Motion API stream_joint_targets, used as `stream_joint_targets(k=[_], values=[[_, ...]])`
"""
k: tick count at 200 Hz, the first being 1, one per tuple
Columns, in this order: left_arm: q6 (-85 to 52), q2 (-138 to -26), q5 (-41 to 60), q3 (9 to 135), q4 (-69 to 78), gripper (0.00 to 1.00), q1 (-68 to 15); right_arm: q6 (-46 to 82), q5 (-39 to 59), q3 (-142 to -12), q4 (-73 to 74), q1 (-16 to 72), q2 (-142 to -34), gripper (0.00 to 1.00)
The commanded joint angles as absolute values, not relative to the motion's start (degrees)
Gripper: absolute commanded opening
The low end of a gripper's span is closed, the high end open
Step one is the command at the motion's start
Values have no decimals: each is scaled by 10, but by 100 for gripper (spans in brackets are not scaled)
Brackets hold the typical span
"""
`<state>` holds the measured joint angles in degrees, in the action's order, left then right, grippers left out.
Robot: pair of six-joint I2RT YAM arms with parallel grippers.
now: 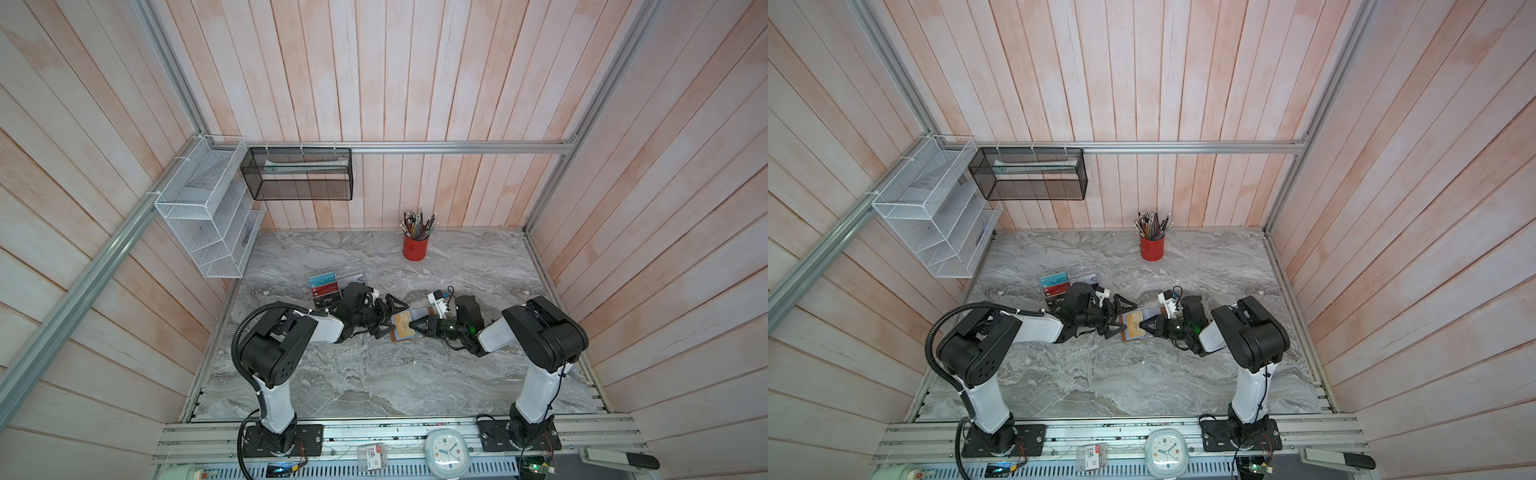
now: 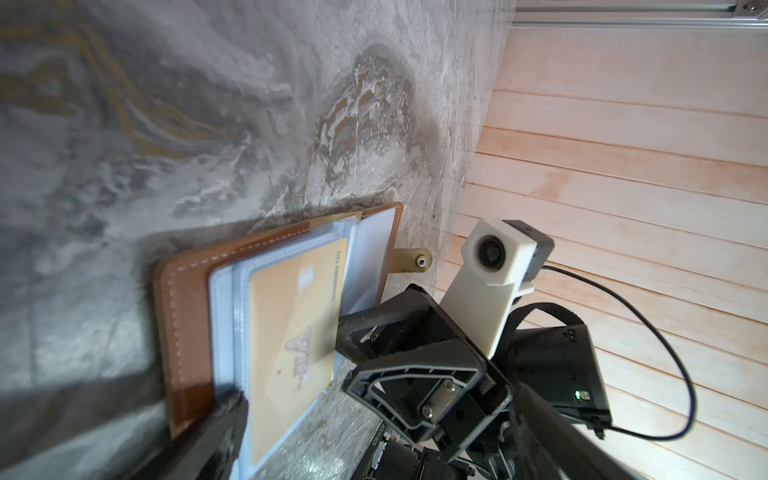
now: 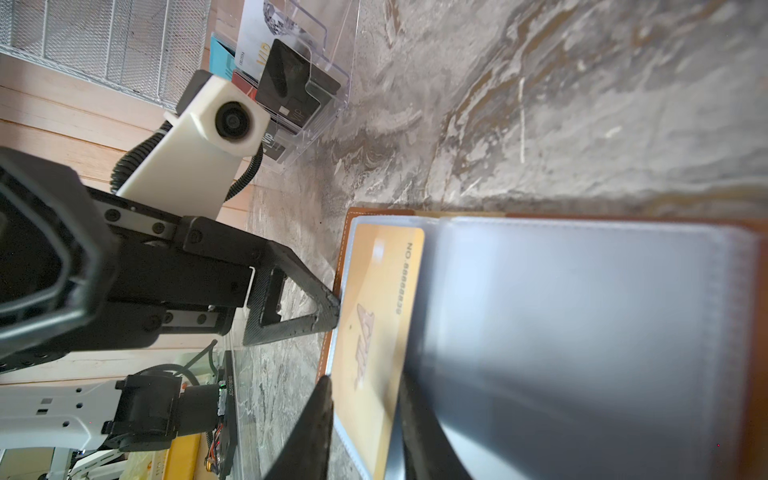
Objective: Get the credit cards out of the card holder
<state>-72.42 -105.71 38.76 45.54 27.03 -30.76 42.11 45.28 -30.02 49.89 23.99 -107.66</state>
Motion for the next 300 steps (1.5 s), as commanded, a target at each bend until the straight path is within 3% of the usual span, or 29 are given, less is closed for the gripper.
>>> stream_joint_targets(k=[1,61,190,300], values=[[-714,-1070,392,461,281,100,-308,425,464,-293,502,236,-1093,29],[-716,-1086,392,465,287,100,-312,442,480,-294,530,236,-1108,26],[-715,-1103,391,454,294,100,-312,458,504,-299,556,222,-1123,4],[-718,-1125,388,438,312,100,-311,470,529,-290,582,206,-1138,4]])
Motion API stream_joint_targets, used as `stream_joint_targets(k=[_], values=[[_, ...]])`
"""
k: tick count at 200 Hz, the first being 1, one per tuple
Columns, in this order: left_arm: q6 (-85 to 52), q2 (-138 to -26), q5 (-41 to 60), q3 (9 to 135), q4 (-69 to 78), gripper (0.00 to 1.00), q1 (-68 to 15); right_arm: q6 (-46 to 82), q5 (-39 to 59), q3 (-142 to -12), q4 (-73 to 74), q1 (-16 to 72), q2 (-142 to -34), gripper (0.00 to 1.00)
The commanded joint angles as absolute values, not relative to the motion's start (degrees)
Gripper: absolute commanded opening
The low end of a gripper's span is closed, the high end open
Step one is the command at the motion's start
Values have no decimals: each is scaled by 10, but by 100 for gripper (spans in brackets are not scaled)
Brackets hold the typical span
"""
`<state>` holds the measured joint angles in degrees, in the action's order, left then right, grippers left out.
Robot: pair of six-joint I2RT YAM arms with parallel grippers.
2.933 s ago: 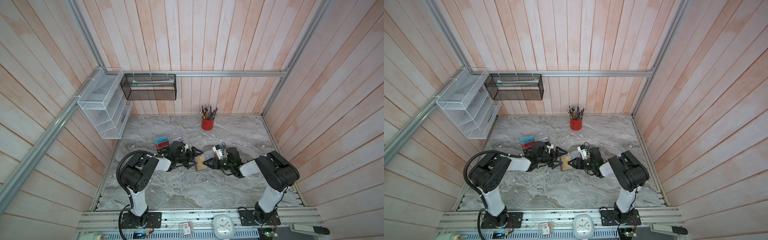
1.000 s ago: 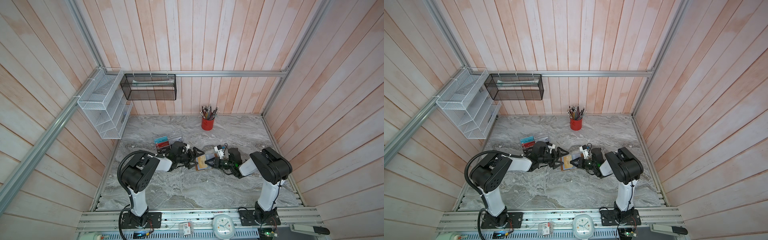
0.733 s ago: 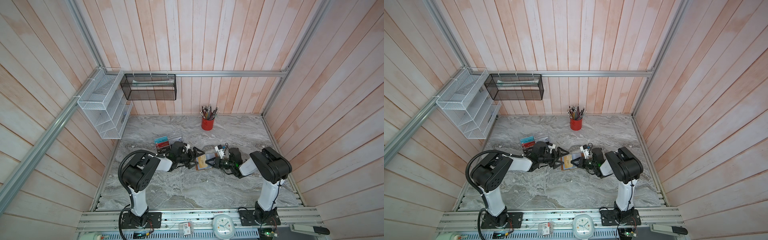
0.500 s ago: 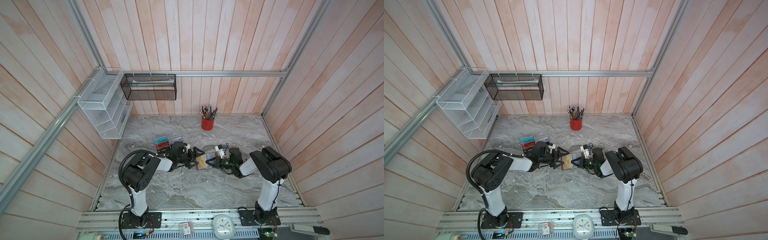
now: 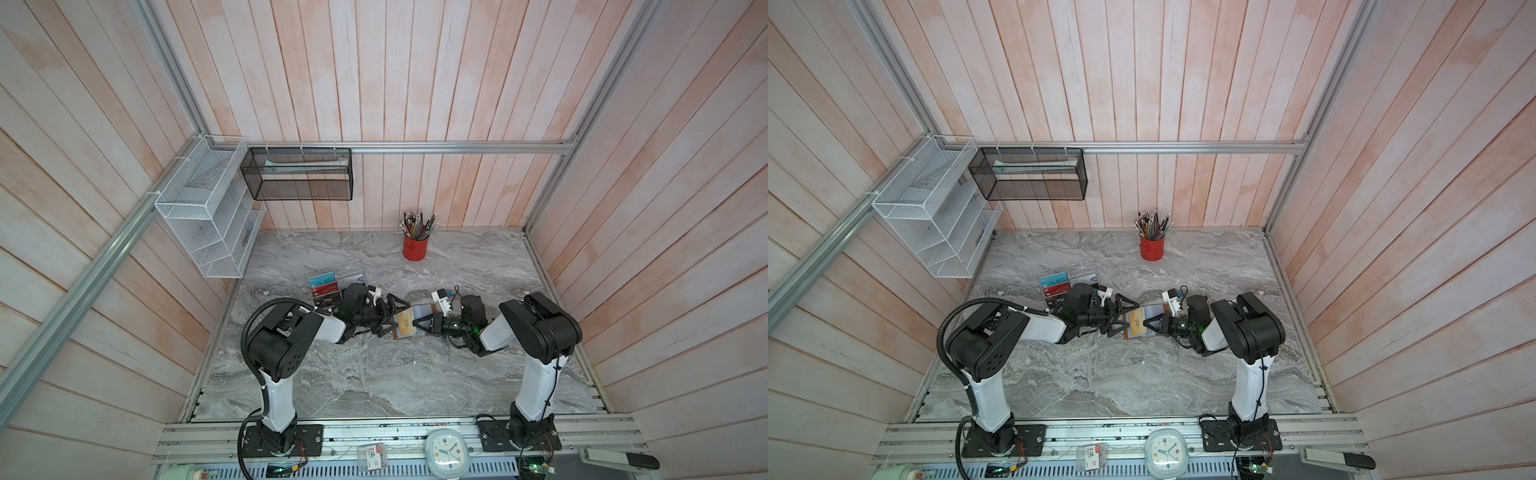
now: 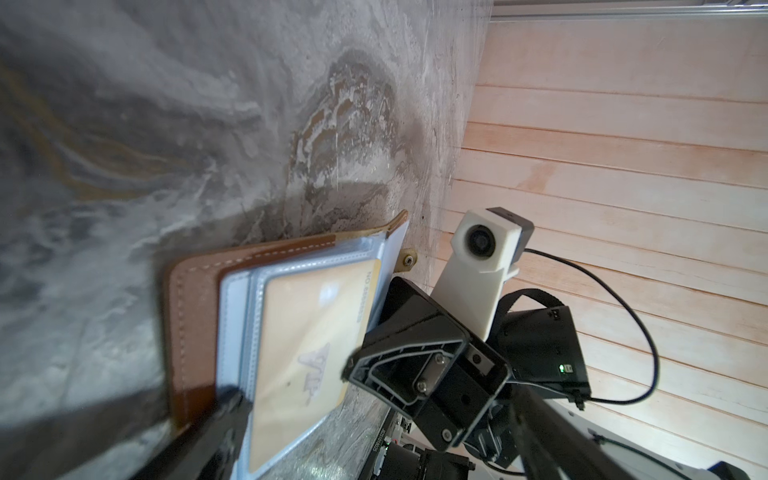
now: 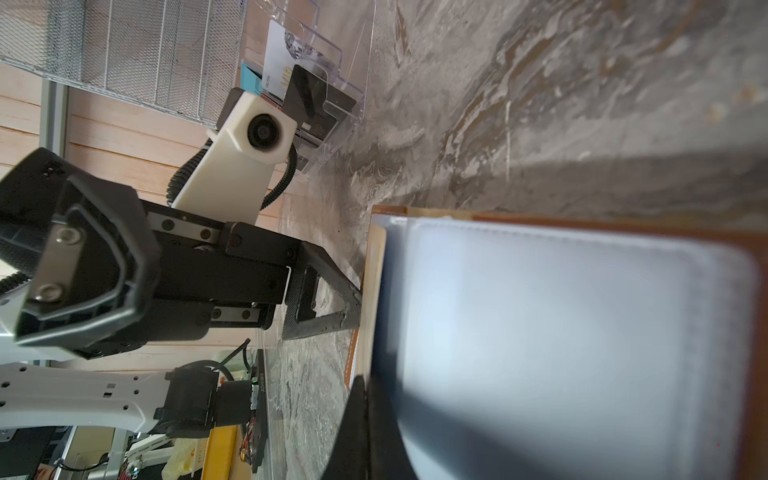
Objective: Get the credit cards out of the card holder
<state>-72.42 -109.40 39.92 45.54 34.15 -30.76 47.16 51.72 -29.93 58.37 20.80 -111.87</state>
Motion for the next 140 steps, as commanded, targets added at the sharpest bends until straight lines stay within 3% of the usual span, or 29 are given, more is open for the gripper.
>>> stream_joint_targets(k=[1,140], values=[[-718,-1124,388,438,312,100,-310,471,529,-290,582,206,-1138,4],[-717,-1118,388,425,313,100,-308,402,491,-308,460,195,-1094,6]])
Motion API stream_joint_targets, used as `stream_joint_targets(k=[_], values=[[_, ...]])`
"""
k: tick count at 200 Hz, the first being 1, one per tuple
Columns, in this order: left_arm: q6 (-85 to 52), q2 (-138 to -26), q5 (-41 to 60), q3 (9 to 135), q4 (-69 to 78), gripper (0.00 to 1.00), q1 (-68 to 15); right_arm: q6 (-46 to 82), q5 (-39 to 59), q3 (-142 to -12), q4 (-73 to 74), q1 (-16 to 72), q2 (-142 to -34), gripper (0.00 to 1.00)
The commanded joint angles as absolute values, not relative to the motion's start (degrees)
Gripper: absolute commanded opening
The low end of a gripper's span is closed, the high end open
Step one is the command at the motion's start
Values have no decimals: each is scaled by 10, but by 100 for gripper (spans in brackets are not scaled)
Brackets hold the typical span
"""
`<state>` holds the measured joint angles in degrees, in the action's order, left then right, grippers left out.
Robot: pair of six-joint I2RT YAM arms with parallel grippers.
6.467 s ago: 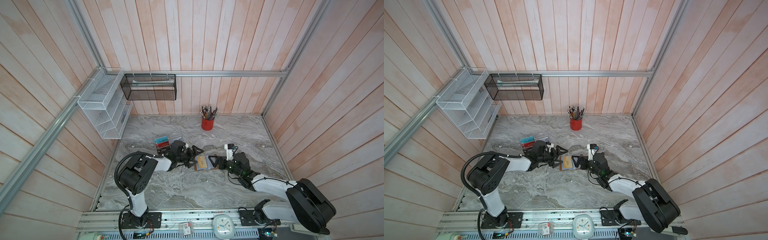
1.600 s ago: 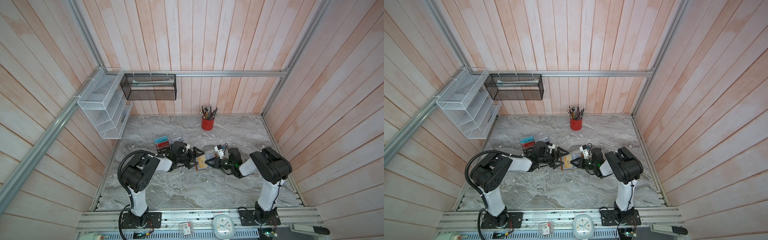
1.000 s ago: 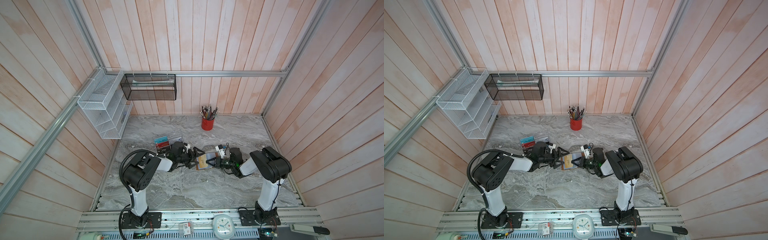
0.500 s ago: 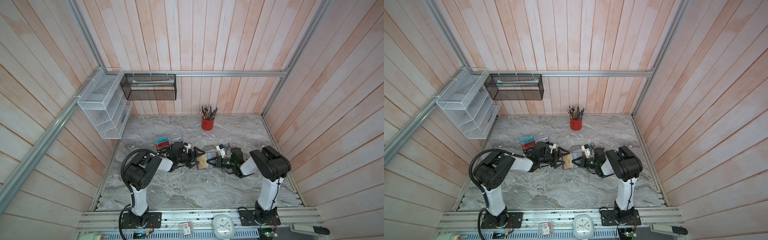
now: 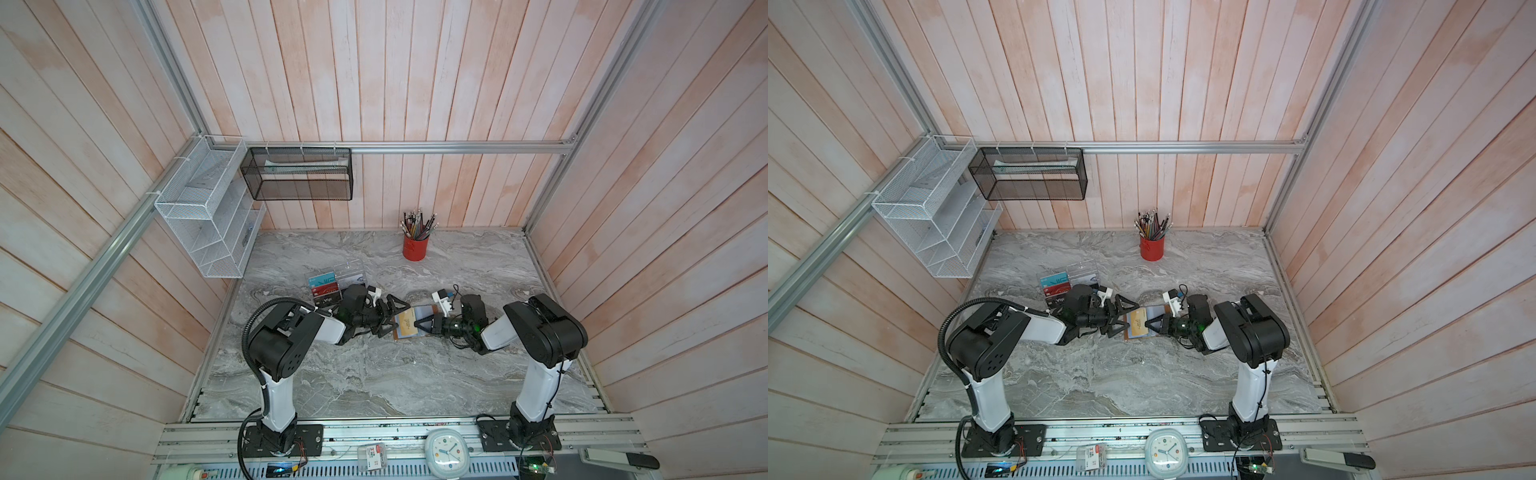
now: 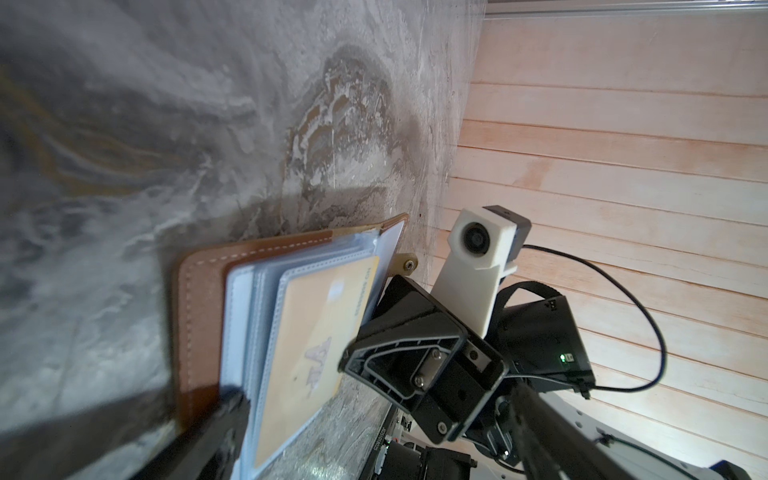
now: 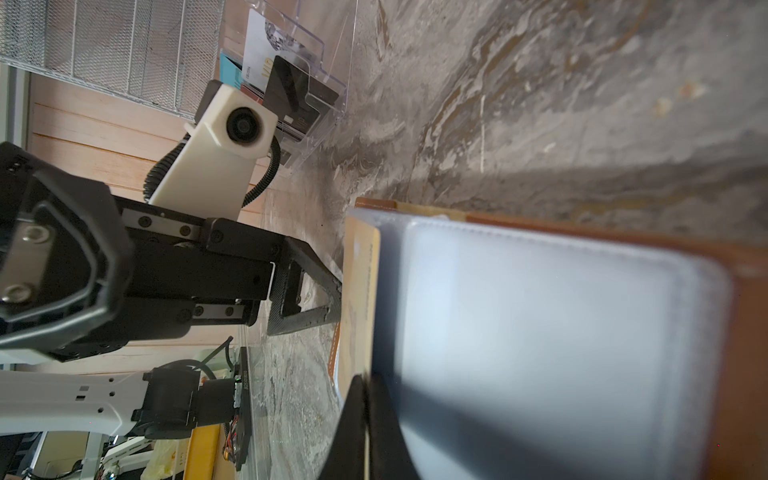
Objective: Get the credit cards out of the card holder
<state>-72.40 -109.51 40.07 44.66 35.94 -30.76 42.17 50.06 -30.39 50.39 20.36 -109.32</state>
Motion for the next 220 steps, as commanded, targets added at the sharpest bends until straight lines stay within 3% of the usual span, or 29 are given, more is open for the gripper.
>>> stream_joint_targets(k=[1,104,220], values=[[-717,-1118,388,425,313,100,-308,402,491,-308,460,195,-1094,6],[-715,-1122,388,420,315,100,-307,321,455,-352,313,187,-1059,5],[-711,-1118,389,417,311,100,-306,316,493,-367,292,162,-1052,9]])
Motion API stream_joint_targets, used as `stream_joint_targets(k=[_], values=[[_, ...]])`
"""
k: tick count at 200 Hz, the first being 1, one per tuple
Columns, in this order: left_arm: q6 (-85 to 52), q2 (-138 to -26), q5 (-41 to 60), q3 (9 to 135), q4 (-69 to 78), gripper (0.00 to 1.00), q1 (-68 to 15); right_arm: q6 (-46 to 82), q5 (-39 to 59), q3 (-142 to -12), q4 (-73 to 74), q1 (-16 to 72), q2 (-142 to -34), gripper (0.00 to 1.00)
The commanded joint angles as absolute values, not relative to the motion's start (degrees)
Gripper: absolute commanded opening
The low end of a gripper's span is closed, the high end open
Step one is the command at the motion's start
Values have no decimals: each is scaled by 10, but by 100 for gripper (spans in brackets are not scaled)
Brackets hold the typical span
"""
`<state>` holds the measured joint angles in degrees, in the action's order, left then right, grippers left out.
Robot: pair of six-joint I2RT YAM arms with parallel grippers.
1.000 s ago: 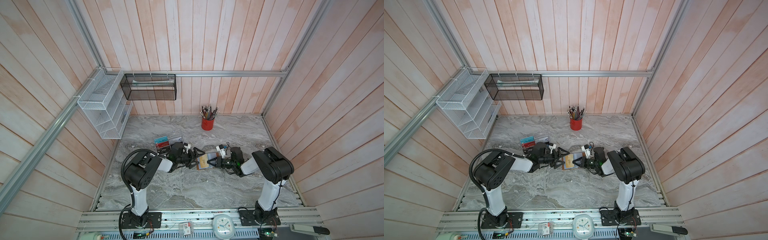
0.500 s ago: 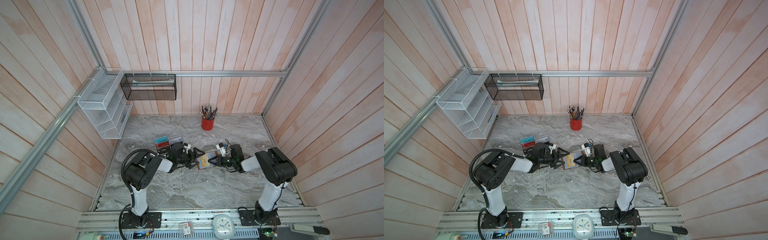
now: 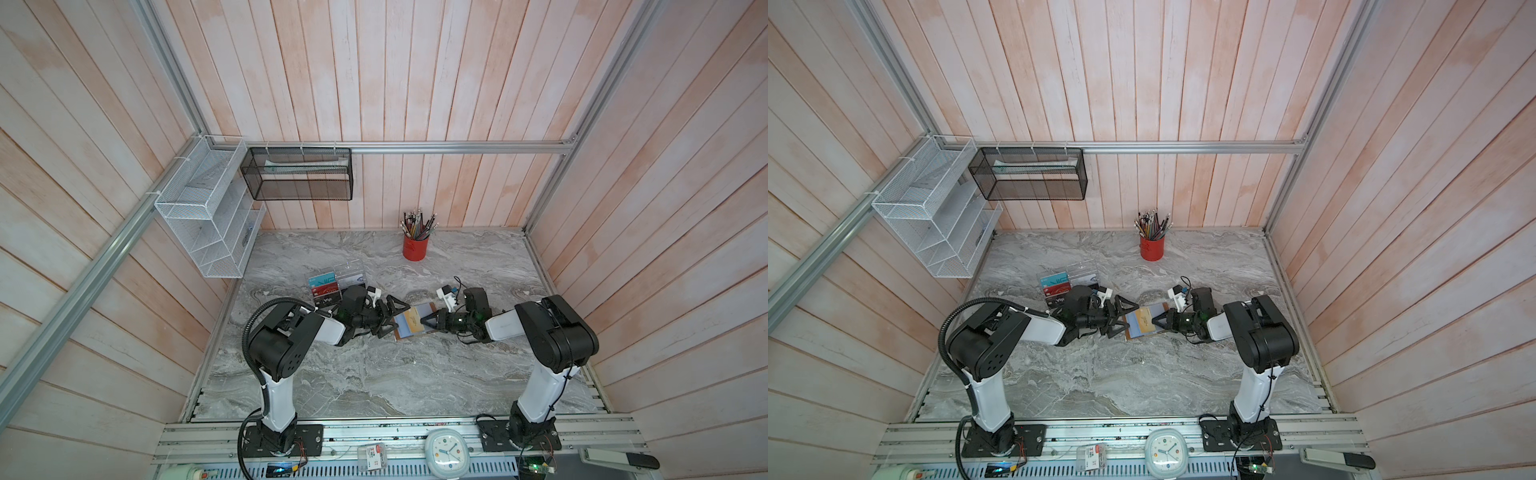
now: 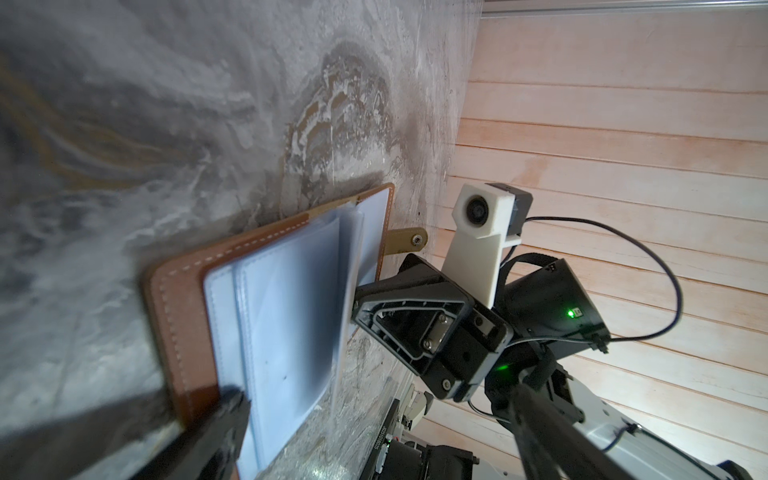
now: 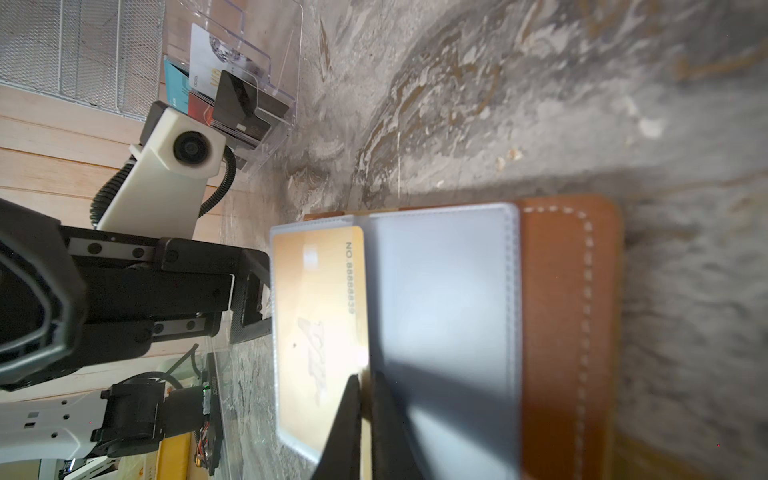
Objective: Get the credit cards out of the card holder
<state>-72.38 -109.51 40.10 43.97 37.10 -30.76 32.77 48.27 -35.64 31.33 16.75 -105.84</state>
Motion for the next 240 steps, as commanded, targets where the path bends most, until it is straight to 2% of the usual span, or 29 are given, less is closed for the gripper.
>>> stream_joint_targets(k=[1,41,90,102,133,147,163,203,240], values=[[-712,-1118,389,417,311,100,-306,316,493,-367,292,162,-1052,9],[-711,-1118,391,416,312,100,-305,323,502,-361,301,156,-1049,10],[-700,-1106,389,421,296,100,-305,352,508,-350,317,156,-1001,28],[-703,-1105,388,416,301,100,-305,349,496,-357,294,156,-979,37],[-711,-1106,388,398,318,100,-304,313,432,-397,175,155,-945,49],[-717,-1106,387,388,329,100,-304,305,409,-409,142,155,-939,51],[-723,-1105,386,377,341,100,-303,302,387,-414,124,154,-934,58],[-722,-1108,388,368,347,100,-304,309,400,-415,122,154,-932,64],[-726,-1098,391,368,350,100,-304,332,467,-392,185,163,-953,59]])
